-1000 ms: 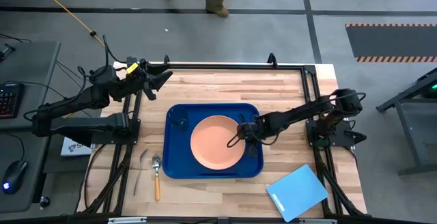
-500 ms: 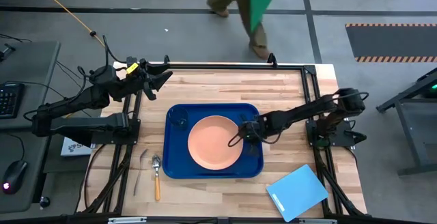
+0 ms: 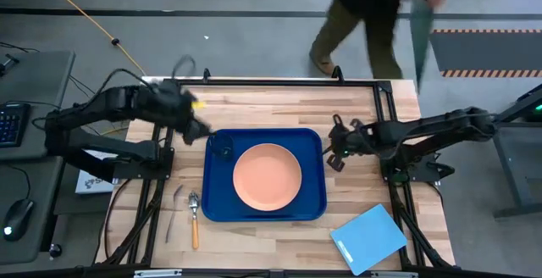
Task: Pick and place plate/cup/fork/spoon on tray
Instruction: Put the blue fork on the blue serving tray to the right of the orange plate
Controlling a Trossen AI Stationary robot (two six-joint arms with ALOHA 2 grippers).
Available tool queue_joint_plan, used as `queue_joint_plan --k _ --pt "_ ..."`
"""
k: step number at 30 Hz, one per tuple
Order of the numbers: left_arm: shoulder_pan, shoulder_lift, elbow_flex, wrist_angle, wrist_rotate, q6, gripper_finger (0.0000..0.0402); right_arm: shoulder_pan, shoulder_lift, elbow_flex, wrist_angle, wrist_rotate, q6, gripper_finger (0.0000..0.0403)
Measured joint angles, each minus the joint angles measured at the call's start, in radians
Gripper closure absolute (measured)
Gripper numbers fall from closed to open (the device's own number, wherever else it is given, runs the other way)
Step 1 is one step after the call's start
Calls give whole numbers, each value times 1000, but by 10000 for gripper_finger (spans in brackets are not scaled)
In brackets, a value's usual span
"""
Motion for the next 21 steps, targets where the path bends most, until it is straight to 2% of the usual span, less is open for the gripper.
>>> queue_joint_plan --k 5,10,13,16,21 --pt "-255 66 -38 -281 -40 -416 190 -18 -62 -61 57 11 41 403" --pt "-527 151 -144 -272 -5 -739 190 -22 -73 -98 122 2 37 403" --pt "-643 212 -200 -255 4 -841 190 -22 -68 -98 124 2 34 403" --pt "-726 266 -266 -236 14 -867 190 -22 -68 -98 131 2 9 403" --pt "-794 299 -415 -111 79 -902 190 -22 -68 -98 131 1 -24 403"
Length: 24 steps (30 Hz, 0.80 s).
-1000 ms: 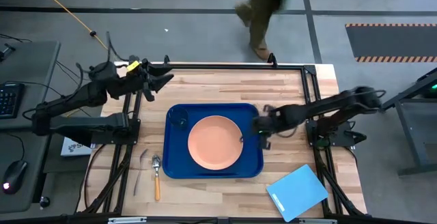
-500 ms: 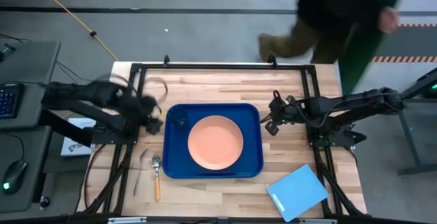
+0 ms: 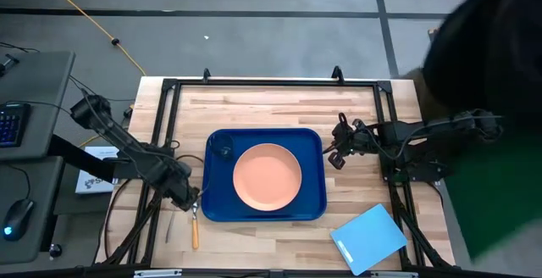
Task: Pick and place plate/cup/fork/spoon on tray
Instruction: Put the blue fork on the blue serving tray to the right of the orange plate
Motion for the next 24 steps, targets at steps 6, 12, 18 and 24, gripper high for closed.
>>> queue_joint_plan --k 6,12,18,24 --pt "-8 -1 -140 114 2 -78 190 0 0 0 5 -1 12 403" --pt "-8 0 -201 150 -20 -128 190 0 0 0 14 3 13 403" --pt "-8 0 -247 238 -23 -147 190 0 0 0 32 11 13 403" --pt "-8 0 -285 249 -23 -188 198 0 0 0 45 14 13 403"
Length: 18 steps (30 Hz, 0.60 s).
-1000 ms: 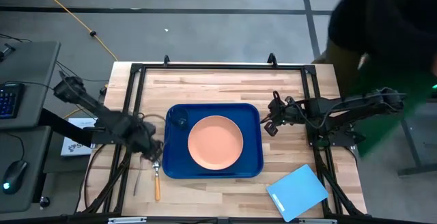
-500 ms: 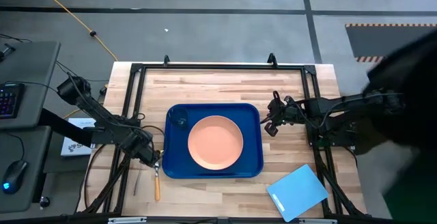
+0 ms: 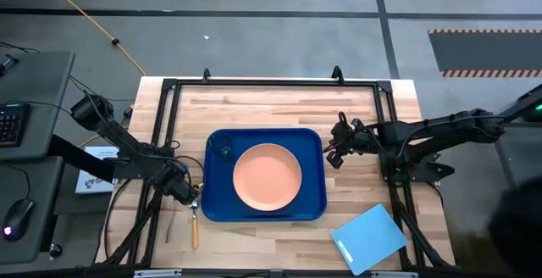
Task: Pick and place plate/cup/fork/spoon on tray
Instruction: Put the blue fork on the blue serving tray to the right of the orange plate
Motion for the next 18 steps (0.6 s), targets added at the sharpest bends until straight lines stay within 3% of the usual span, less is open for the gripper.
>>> queue_joint_plan --k 5,12,18 --pt "0 0 0 41 0 24 253 0 0 0 1 1 0 403" --pt "0 -4 0 46 -1 61 389 0 0 0 2 2 0 402" --pt "0 -46 20 -28 14 93 396 0 0 0 2 7 0 402"
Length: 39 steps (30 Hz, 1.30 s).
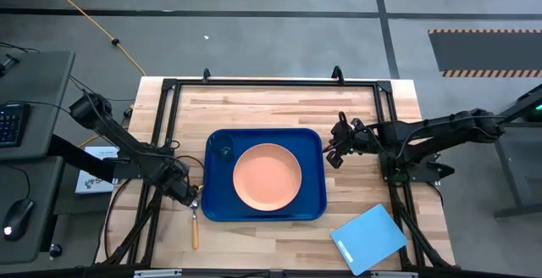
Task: Pick and place plate/cup/fork/spoon on tray
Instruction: Put the blue fork on the blue serving tray to the right of the orange plate
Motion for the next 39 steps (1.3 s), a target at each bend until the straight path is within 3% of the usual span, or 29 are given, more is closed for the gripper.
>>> queue_joint_plan --k 9,12,15,19,23,27,31,35,39 --pt "0 -204 170 -67 12 165 398 0 0 0 7 -2 0 402" --pt "6 -291 264 -64 -35 186 399 0 0 0 27 -16 0 402" --pt "24 -357 366 -24 -229 207 399 0 0 0 85 -48 0 402" --pt "83 -377 462 69 -547 359 400 0 0 0 243 -124 0 402" --pt "223 -310 484 239 -683 589 400 0 0 0 494 -219 18 402" --pt "377 -212 482 514 -631 870 401 -13 0 1 738 -268 119 377" --pt "525 -121 483 742 -557 1089 401 -31 3 2 927 -325 206 306" --pt "650 -52 483 908 -481 1178 401 -37 15 17 944 -339 254 229" --pt "721 14 483 1016 -392 1224 401 -38 54 35 947 -388 303 192"
